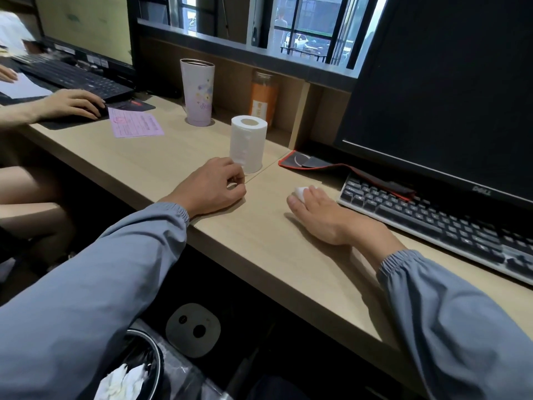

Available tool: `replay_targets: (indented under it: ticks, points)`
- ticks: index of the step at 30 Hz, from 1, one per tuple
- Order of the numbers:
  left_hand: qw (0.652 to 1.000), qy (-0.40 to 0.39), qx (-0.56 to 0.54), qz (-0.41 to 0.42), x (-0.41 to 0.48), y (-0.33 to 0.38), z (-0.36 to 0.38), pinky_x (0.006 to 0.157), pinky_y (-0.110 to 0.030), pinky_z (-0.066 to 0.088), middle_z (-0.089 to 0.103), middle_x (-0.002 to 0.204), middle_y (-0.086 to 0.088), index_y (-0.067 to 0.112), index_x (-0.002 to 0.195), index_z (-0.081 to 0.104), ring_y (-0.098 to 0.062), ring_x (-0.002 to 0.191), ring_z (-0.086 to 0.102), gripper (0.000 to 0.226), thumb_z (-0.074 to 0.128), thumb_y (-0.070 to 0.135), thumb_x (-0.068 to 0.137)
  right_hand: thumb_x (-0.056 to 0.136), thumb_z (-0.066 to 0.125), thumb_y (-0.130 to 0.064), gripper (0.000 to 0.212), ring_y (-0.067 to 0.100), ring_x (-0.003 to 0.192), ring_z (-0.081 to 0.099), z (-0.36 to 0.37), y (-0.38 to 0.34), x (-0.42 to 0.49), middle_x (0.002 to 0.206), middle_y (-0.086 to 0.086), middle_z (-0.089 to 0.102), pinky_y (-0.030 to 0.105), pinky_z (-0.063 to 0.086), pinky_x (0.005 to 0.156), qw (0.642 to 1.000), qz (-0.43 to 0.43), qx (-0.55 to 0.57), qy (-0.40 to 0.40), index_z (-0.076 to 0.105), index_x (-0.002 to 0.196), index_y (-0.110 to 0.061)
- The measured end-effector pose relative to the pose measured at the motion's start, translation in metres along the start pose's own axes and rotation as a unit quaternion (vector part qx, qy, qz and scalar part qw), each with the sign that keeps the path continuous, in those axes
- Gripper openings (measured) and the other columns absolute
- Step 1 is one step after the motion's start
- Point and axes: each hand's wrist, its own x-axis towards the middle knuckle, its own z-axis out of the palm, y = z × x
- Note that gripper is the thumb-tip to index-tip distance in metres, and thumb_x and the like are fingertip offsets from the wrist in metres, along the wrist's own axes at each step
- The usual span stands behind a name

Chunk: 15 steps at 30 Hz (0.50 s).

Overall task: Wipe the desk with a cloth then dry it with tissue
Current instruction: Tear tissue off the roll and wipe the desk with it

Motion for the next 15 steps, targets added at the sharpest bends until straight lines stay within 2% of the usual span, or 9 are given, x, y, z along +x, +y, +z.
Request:
replay_targets:
  ticks: [4, 7, 11, 15]
  points:
    - [1.0, -0.002, -0.003, 0.005, 0.001, 0.0, 0.0, 0.092, -0.042, 0.052, 0.056, 0.095, 0.013, 0.028, 0.088, 0.065, -0.017, 0.099, 0.053, 0.028, 0.051, 0.051, 0.082, 0.097, 0.008, -0.077, 0.095, 0.022, 0.158, -0.014, 0.001, -0.006, 0.005, 0.172, 0.008, -0.014, 0.041, -0.003, 0.125, 1.0, 0.026, -0.001, -0.005, -0.006, 0.164, -0.011]
    - [1.0, -0.001, -0.004, 0.003, 0.003, 0.001, 0.0, 0.091, -0.043, 0.052, 0.056, 0.095, 0.011, 0.028, 0.087, 0.064, -0.018, 0.098, 0.052, 0.032, 0.048, 0.055, 0.081, 0.1, 0.009, -0.072, 0.089, 0.019, 0.157, -0.019, 0.002, -0.004, -0.012, 0.172, 0.007, -0.015, 0.039, -0.005, 0.126, 1.0, -0.015, -0.001, -0.012, -0.006, 0.164, -0.011]
    - [1.0, -0.008, -0.001, 0.003, 0.004, 0.004, 0.001, 0.09, -0.042, 0.052, 0.056, 0.097, 0.009, 0.028, 0.086, 0.061, -0.018, 0.098, 0.051, 0.035, 0.046, 0.059, 0.079, 0.097, 0.007, -0.075, 0.089, 0.006, 0.15, -0.031, 0.012, -0.017, -0.056, 0.166, -0.005, -0.029, 0.032, -0.012, 0.125, 0.993, -0.1, -0.02, -0.058, -0.018, 0.161, -0.019]
    - [1.0, -0.008, 0.0, 0.006, 0.002, 0.003, 0.001, 0.092, -0.043, 0.051, 0.058, 0.1, 0.007, 0.027, 0.09, 0.064, -0.018, 0.102, 0.05, 0.027, 0.054, 0.052, 0.085, 0.1, 0.008, -0.069, 0.08, -0.004, 0.147, -0.03, 0.015, -0.018, -0.078, 0.164, -0.014, -0.031, 0.021, -0.014, 0.12, 0.985, -0.157, -0.039, -0.067, -0.018, 0.161, -0.026]
